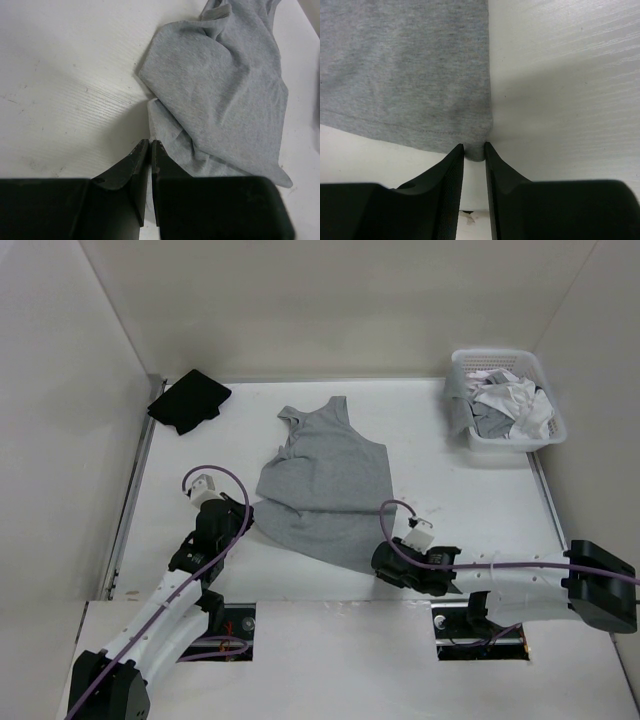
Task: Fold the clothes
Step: Flatten the tank top out
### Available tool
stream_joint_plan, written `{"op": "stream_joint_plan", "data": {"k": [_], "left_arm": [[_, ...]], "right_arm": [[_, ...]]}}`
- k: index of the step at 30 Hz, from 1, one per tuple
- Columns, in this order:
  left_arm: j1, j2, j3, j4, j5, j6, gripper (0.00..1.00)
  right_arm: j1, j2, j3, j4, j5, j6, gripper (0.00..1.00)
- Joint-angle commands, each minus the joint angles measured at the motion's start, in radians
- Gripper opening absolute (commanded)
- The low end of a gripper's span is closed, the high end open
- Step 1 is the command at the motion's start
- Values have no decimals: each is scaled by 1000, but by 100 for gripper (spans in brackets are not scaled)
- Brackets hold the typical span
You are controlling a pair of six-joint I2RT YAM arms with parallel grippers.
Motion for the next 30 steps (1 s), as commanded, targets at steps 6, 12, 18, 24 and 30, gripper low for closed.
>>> {"op": "stream_joint_plan", "data": {"k": [6,12,18,24,30], "left_arm": [[-2,0,6,55,8,-3,4],[-3,21,3,81,17,-6,4],[4,17,-3,82,22,-8,4],[9,5,-3,78,25,-8,4],[-2,-54,118,41,26,17,3]], "right_arm": [[-4,-9,-15,-157,63,90,28],[-4,35,-2,-132,46,64,27],[-5,58,-15,-69,2,34,20],[-7,14,-15,-86,23,29,3],[19,-225,151,-252,291,-142,0]]}}
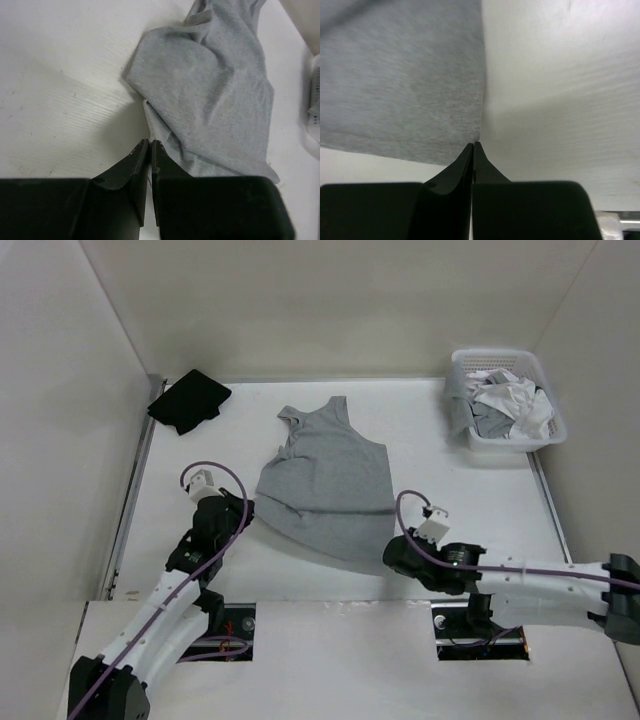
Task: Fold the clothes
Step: Flatten the tank top out
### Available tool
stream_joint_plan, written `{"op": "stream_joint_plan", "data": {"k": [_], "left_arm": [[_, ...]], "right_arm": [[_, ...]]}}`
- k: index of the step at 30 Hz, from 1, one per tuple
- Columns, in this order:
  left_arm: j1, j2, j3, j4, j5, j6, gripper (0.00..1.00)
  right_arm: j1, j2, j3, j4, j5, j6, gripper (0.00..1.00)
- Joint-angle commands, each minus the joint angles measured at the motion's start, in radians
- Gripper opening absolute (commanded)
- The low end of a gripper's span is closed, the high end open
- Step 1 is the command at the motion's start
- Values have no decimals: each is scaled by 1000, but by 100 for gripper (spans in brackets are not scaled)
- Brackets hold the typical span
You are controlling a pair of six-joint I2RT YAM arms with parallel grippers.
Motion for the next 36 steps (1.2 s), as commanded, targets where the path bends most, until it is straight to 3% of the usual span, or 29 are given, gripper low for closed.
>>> {"op": "stream_joint_plan", "data": {"k": [1,5,10,13,19,21,23,27,30,32,34,36], "left_arm": [[-9,-75,149,15,2,22,3],[-43,-169,376,-68,-36,44,2],[-101,-204,693,-86,-123,104,2],[-111,-169,860,-67,-157,153,2],[-79,-33,1164,-47,-125,207,3],[-66,23,1212,-42,-114,204,3],[-69,57,1220,-45,-122,210,4],[-42,170,1214,-34,-168,248,4],[29,305,1166,-33,-162,245,4],[85,409,1131,-22,-116,196,4],[142,524,1126,6,-75,150,4],[171,638,1175,16,-46,127,4]], "right_arm": [[20,-145,174,-146,230,-167,0],[65,-230,447,-248,437,-408,0],[218,-179,863,-175,738,-863,0],[261,-136,1052,41,802,-1202,0],[332,-75,1187,739,723,-1920,0],[332,-23,1212,935,686,-2116,0],[329,11,1207,1006,645,-2191,0],[81,86,1184,920,485,-2061,0],[-181,150,1170,632,272,-1700,0],[-391,209,1189,468,41,-1453,0],[-569,291,1207,430,-162,-1314,0],[-680,399,1271,419,-269,-1262,0]]}}
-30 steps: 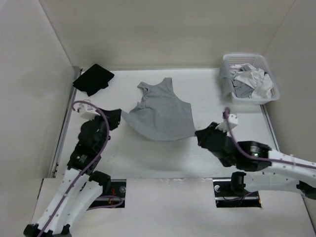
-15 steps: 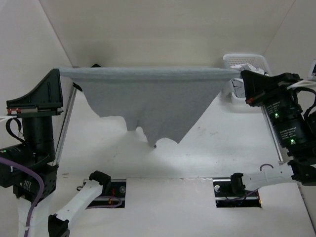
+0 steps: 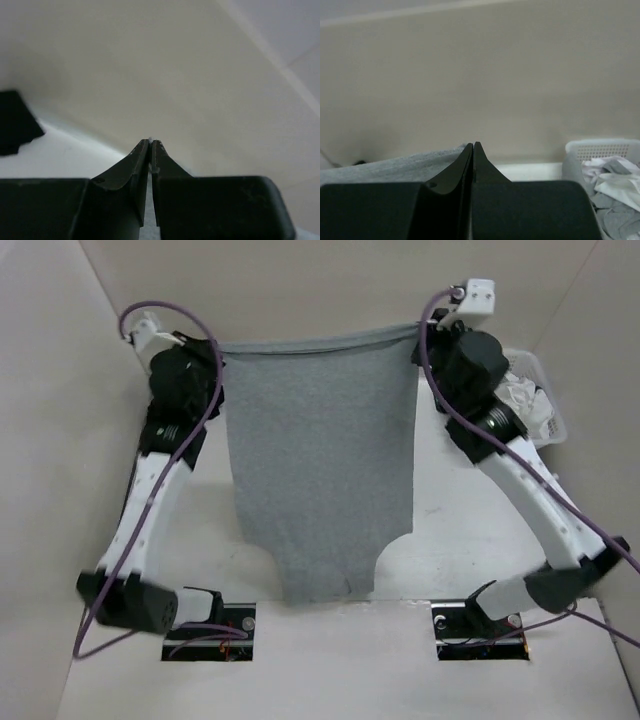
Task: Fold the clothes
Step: Flatten the tank top out
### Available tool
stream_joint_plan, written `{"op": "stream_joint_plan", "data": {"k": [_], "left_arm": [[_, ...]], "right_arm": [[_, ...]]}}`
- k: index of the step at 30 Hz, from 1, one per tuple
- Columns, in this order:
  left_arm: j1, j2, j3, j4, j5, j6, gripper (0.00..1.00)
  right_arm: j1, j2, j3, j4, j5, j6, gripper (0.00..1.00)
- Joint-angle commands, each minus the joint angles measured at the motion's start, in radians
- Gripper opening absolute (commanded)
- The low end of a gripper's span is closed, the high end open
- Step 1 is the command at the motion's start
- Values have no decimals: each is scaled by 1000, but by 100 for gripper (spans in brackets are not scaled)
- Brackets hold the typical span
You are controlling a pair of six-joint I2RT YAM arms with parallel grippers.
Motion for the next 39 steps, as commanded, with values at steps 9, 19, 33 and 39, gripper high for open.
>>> {"op": "stream_joint_plan", "data": {"k": [9,19,33,39], "left_arm": [[84,344,397,-36,116,-25,4],[101,208,388,19,140,-22,4],[-31,-373,-568,85,19,-56,4],[-60,-727,-794,-247,31,-54,4]], "right_arm": [[-261,436,629,-304,-386,245,0],[-257,343,700,-332,-380,214,1],[-32,-365,-585,41,-304,344,1],[275,-619,-973,-96,-155,537,1]]}}
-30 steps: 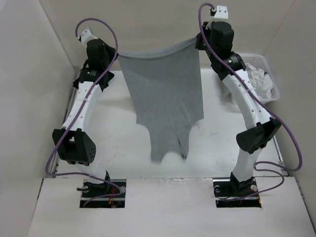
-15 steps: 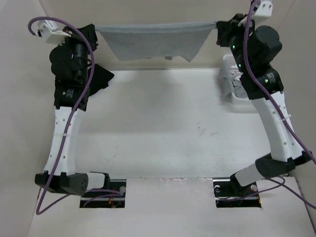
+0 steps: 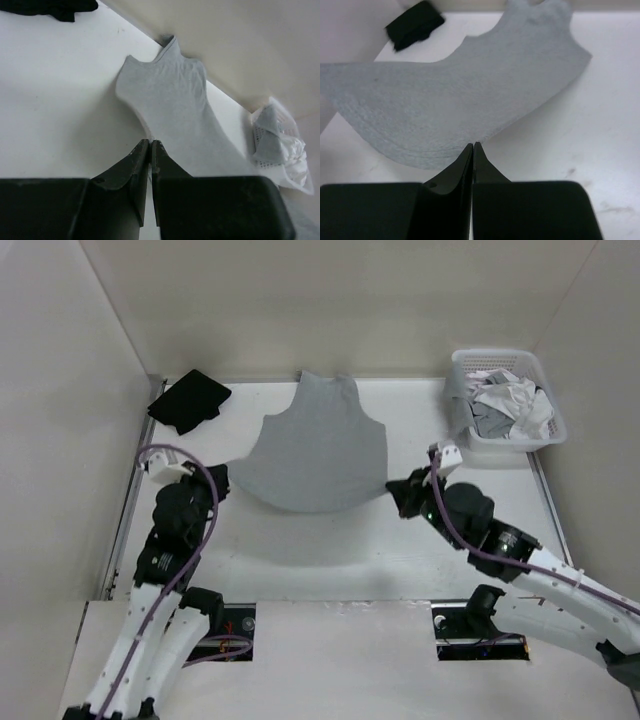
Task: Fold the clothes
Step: Flatten the tank top out, then fold the tank top
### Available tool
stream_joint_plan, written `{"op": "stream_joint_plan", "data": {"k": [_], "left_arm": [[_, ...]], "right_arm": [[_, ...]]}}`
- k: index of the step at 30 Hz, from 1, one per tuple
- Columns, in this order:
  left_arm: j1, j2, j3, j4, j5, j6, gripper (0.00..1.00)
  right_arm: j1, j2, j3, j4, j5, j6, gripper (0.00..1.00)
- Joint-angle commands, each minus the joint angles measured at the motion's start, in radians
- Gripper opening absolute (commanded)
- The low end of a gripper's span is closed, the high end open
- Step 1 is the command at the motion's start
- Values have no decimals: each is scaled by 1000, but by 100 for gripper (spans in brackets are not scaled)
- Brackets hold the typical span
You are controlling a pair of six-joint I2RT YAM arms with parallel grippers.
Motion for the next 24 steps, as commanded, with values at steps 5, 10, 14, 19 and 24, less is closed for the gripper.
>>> {"op": "stream_joint_plan", "data": {"k": [5,10,14,19,24], "left_arm": [[-53,-313,-120,-364,23,-100,4],[-132,-454,-149,-522,-37,-242,4],[-145,-414,-133,-480,-119,-238,3],[-117,-153,-122,-106,-155,-164,3],[-9,356,14,347,-181,-118,3]], "right_arm": [[373,-145,-271,-171,119,396,0],[606,-130,-325,-240,180,618,0],[610,-77,-288,-226,186,604,0],[288,29,-204,-67,82,365,0],[-134,273,-38,206,-133,177,0]]}}
